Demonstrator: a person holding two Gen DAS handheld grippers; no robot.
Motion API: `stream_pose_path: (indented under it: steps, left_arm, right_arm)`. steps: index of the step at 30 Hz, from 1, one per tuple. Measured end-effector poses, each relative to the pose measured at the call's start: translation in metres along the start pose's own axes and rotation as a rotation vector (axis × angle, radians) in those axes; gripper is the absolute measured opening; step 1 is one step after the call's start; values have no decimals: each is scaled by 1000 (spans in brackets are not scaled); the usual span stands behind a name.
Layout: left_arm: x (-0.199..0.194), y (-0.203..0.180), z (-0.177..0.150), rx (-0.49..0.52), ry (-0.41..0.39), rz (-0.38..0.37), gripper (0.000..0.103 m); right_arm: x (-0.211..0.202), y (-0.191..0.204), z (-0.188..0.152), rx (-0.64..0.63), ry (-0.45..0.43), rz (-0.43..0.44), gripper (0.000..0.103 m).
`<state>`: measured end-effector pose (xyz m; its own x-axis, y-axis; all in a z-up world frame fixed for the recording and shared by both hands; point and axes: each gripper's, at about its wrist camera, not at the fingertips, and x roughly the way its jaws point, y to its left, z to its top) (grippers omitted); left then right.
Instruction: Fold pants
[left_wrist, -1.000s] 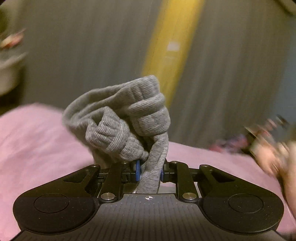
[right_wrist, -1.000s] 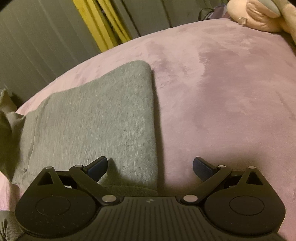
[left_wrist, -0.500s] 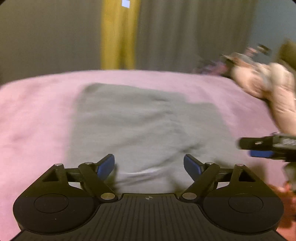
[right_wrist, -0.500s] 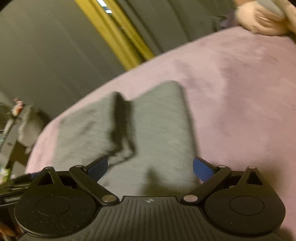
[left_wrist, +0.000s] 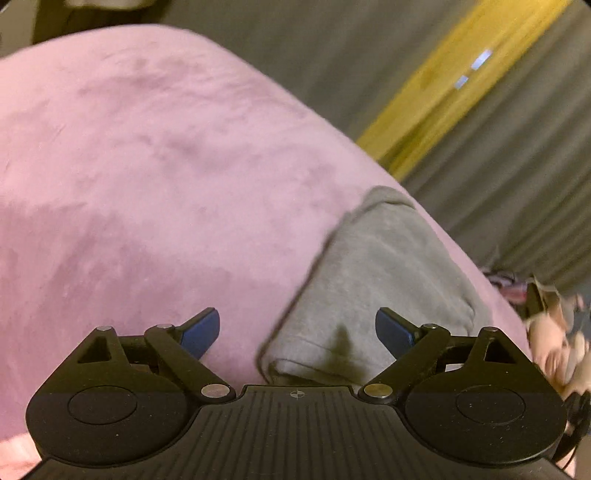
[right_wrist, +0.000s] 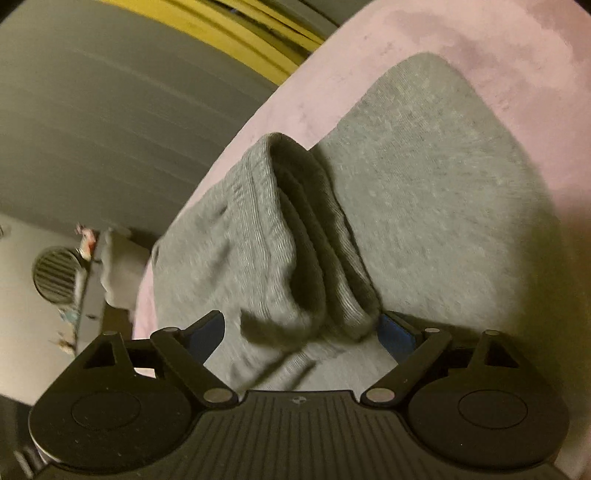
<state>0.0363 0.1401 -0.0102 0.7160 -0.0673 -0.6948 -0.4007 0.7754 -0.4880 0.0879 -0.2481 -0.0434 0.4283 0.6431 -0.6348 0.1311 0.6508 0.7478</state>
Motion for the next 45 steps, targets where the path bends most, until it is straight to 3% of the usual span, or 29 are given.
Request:
stream_pose_path:
  steps: [3, 5, 7, 15, 19, 21, 22, 23, 28, 30, 32, 35, 36, 38, 42, 43, 45]
  left_arm:
    - [0, -3, -4, 34, -12, -4, 95]
    - [-5, -6, -8, 59, -27, -6, 95]
    - [-7, -6, -8, 64, -28, -3, 95]
    - [-3, -2, -8, 55, -8, 5, 95]
    - [-2, -4, -8, 65, -8, 12, 95]
    - [-2, -4, -8, 56, -7, 18, 95]
    - [-2, -4, -8, 53, -6, 20, 95]
    - [-2, -4, -8, 52, -6, 21, 95]
    - [-3, -6, -9, 49, -4, 28, 95]
    - [-3, -6, -10, 47, -3, 29, 95]
    - [-4, -6, -9, 45, -1, 31, 95]
    - [-6, -7, -10, 53, 0, 24, 95]
    - [-6, -8, -11, 58, -1, 24, 95]
    - [-6, -9, -12, 72, 3, 25, 95]
    - [-3, -14, -13, 108, 39, 35, 95]
    - [-3, -15, -13, 112, 44, 35, 95]
    - [-4, -15, -14, 113, 40, 35, 95]
  right_arm:
    - [9, -5, 4, 41, -12, 26, 89]
    - [13, -2, 2, 30, -20, 18, 62]
    - [15, -6, 1, 46, -5, 51, 61]
    - [5, -19, 1, 123, -14, 77, 76]
    - [19, -15, 8, 136, 4, 104, 92]
    - [26, -7, 10, 123, 4, 90, 91]
    - [25, -2, 8, 106, -2, 79, 79]
    - [27, 2, 7, 85, -4, 66, 51]
    - [18, 45, -6, -42, -62, -12, 43]
    - [-11, 79, -11, -125, -126, 64, 41]
    - [-45, 98, -15, -151, -209, 205, 41]
    - [-87, 97, -18, -145, -317, 292, 40]
    - [-96, 90, -18, -139, -339, 281, 40]
    - [-105, 76, -20, -146, -376, 140, 40]
    - [-83, 28, -23, -34, -300, -165, 41]
    - [-77, 17, -26, 1, -272, -199, 43]
    - [-73, 3, -35, 34, -272, -164, 50]
